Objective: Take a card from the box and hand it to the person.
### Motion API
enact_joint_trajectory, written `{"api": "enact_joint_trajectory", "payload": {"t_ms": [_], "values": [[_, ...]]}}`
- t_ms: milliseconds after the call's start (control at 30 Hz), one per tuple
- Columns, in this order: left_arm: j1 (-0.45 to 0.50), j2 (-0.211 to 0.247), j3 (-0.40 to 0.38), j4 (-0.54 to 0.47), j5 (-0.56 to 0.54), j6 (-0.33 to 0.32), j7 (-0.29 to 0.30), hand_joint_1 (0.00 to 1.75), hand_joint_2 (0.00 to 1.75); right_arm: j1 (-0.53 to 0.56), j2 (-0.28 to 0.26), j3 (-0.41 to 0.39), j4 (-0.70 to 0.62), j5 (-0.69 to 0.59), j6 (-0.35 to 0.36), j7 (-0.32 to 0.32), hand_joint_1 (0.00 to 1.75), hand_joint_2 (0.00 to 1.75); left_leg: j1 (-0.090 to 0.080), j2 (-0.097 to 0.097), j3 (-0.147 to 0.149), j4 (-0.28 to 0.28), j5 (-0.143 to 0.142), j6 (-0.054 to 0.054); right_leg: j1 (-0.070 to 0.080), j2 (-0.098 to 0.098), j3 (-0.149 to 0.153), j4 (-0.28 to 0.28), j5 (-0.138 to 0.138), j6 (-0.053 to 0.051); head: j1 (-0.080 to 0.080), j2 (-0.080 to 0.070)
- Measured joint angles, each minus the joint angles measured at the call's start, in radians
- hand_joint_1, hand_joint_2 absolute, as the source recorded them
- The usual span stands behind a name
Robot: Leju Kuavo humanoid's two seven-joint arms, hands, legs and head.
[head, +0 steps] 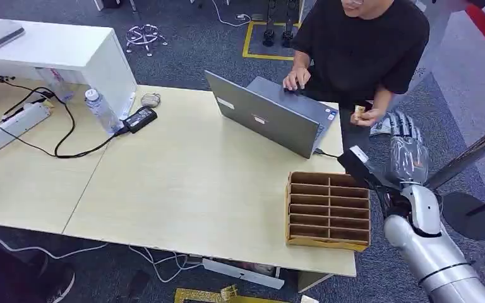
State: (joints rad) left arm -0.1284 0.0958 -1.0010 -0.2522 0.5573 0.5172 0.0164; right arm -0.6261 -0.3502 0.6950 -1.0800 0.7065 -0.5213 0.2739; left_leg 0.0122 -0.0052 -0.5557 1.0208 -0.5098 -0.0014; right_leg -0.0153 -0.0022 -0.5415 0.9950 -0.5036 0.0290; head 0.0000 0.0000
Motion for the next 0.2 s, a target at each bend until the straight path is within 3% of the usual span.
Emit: {"api": "enact_joint_trajectory", "payload": {"t_ms": [100, 200], "values": [[0.003, -0.010, -0.005, 0.000, -0.003, 0.018, 0.001, 0.00, 0.00, 0.043, 0.000, -0.030, -0.015, -0.029, -0.108, -0.023, 0.00, 1.75, 0.000, 0.000, 0.000, 0.000, 0.000, 0.000, 0.000, 0.000, 0.000, 0.000, 0.000, 0.000, 0.000, 0.000], [0.003, -0.016, -0.007, 0.000, -0.004, 0.018, 0.001, 0.00, 0.00, 0.076, 0.000, -0.062, -0.047, -0.074, -0.159, -0.070, 0.00, 1.75, 0.000, 0.000, 0.000, 0.000, 0.000, 0.000, 0.000, 0.000, 0.000, 0.000, 0.000, 0.000, 0.000, 0.000]]}}
